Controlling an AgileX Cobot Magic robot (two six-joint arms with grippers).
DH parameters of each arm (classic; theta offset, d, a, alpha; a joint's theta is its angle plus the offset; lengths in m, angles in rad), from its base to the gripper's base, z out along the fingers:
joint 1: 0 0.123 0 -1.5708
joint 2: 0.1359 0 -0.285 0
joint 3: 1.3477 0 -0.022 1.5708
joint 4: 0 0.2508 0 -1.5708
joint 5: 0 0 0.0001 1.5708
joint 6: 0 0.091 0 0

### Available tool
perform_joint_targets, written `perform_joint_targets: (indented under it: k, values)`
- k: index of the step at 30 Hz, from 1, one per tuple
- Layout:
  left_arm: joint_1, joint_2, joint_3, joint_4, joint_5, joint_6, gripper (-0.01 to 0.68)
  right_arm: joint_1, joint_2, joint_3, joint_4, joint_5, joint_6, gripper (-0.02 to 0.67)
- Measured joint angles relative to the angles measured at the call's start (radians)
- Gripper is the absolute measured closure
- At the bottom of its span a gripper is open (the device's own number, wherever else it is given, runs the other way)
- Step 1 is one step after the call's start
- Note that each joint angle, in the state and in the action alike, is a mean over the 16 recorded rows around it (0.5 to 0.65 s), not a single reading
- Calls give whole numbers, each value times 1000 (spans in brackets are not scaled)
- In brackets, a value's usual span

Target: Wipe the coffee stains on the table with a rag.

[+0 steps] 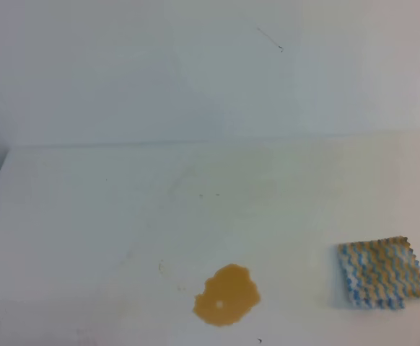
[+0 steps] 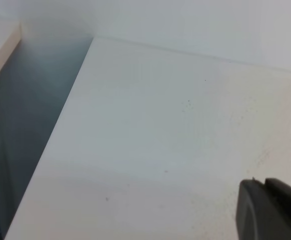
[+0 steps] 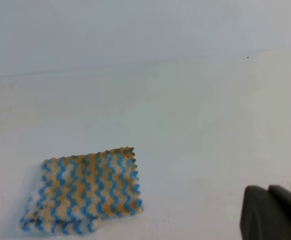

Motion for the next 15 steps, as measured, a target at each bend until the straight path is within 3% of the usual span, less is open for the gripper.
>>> perform_joint_targets:
  k: [15]
  values:
    - [0,0,0,0,0,0,674,0,0,0,0,0,0,652]
